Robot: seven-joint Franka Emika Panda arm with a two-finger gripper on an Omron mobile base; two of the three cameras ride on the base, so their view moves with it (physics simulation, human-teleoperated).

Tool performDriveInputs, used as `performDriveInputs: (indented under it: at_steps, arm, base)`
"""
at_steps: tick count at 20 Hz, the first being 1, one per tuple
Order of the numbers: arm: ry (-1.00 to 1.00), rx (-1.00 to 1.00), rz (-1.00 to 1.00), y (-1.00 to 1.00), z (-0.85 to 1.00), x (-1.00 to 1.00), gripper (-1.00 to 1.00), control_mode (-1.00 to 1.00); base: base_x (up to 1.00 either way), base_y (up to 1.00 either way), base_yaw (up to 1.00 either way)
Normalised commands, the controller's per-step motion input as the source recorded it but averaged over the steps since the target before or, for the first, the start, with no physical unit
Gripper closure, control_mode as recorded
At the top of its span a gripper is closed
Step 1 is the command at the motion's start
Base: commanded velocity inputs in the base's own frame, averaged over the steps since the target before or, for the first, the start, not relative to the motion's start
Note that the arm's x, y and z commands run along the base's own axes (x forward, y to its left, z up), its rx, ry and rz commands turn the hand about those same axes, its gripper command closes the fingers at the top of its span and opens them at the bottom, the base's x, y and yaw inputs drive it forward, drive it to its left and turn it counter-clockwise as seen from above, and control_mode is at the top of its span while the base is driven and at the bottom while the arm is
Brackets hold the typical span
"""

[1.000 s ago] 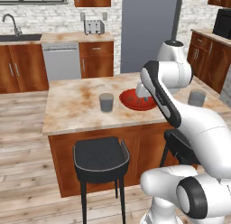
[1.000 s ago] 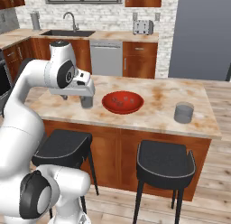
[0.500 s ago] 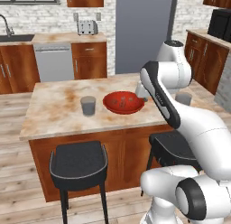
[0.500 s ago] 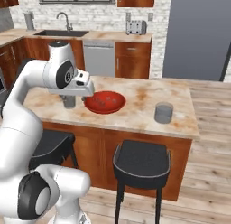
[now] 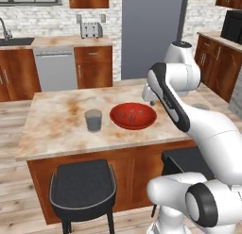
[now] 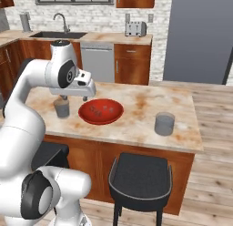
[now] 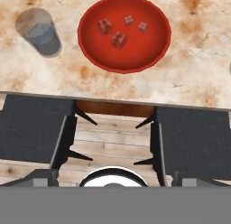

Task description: There are four ice cubes in the ice bowl. Place two ice cubes in each glass of water.

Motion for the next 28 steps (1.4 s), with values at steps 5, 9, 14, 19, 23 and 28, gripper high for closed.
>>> performDriveInputs:
  at_steps: [5,9,14,19,23,28]
  arm:
    - [0.00,0.00,0.00,0.00,0.00,0.00,-1.00,1.00]
    - [0.00,0.00,0.00,0.00,0.00,0.00,-1.00,1.00]
    - [0.00,0.00,0.00,0.00,0.00,0.00,-1.00,1.00]
    - [0.00,0.00,0.00,0.00,0.00,0.00,-1.00,1.00]
    - [0.00,0.00,0.00,0.00,0.00,0.00,-1.00,1.00]
    - [0.00,0.00,0.00,0.00,0.00,0.00,-1.00,1.00]
  base:
    - [0.82,0.43,-0.04]
    - [0.57,0.88,-0.10]
    - [0.15,0.72,-0.01]
    - [0.96,0.22,0.16]
    - [1.00,-0.02,0.19]
    - [0.61,0.00,0.06]
